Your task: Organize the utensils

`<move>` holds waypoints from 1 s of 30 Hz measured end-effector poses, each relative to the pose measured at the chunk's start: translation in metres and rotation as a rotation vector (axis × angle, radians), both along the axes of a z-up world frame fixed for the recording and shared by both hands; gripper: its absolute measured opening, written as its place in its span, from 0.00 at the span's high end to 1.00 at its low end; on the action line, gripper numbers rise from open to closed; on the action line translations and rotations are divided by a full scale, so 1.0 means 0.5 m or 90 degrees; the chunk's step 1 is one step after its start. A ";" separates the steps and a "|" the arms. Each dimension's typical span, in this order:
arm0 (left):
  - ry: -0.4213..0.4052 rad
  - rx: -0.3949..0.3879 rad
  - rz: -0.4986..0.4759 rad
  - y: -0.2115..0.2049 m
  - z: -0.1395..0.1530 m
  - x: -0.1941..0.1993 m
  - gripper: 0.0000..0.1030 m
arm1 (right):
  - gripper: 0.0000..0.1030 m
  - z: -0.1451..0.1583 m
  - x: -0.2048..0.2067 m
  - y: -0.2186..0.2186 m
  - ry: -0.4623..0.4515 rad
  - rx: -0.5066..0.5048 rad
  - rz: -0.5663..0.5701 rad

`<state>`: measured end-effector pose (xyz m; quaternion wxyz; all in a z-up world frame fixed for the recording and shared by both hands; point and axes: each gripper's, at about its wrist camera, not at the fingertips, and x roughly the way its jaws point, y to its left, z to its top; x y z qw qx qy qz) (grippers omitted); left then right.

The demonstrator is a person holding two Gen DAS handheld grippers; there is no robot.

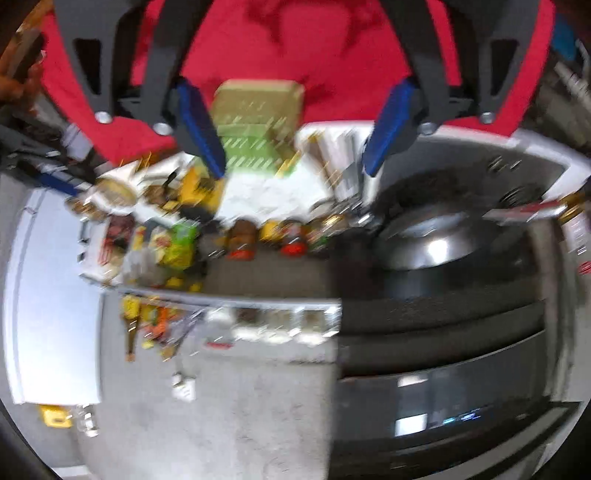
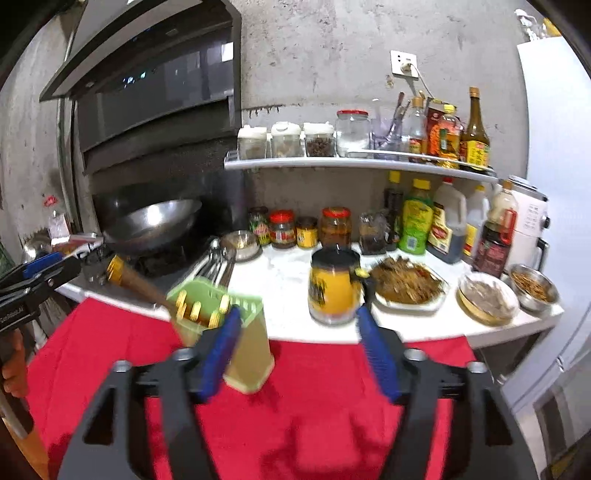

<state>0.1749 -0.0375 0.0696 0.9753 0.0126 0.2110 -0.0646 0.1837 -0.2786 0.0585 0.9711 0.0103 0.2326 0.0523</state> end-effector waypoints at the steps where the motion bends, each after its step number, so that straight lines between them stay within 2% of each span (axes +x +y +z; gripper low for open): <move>1: 0.017 0.007 0.012 0.010 -0.018 -0.024 0.18 | 0.21 -0.009 -0.027 0.001 0.007 0.001 -0.004; 3: 0.051 0.014 0.016 0.021 -0.047 -0.054 0.13 | 0.13 -0.024 -0.062 0.003 0.023 0.008 -0.009; 5: 0.075 0.024 0.013 0.025 -0.080 -0.092 0.06 | 0.10 -0.037 -0.095 0.008 0.037 0.014 -0.006; 8: 0.091 0.040 0.005 0.026 -0.105 -0.141 0.06 | 0.07 -0.059 -0.143 0.028 0.076 0.009 0.012; 10: 0.099 0.045 0.006 0.022 -0.114 -0.181 0.06 | 0.06 -0.064 -0.179 0.048 0.075 -0.012 0.009; 18: 0.101 0.071 0.037 0.008 -0.126 -0.313 0.06 | 0.06 -0.051 -0.308 0.097 0.062 -0.027 0.031; 25: 0.118 0.077 0.061 0.027 -0.138 -0.367 0.06 | 0.06 -0.051 -0.382 0.116 0.057 -0.069 0.035; 30: 0.118 0.071 0.076 0.044 -0.134 -0.383 0.06 | 0.06 -0.066 -0.396 0.102 0.068 -0.063 0.022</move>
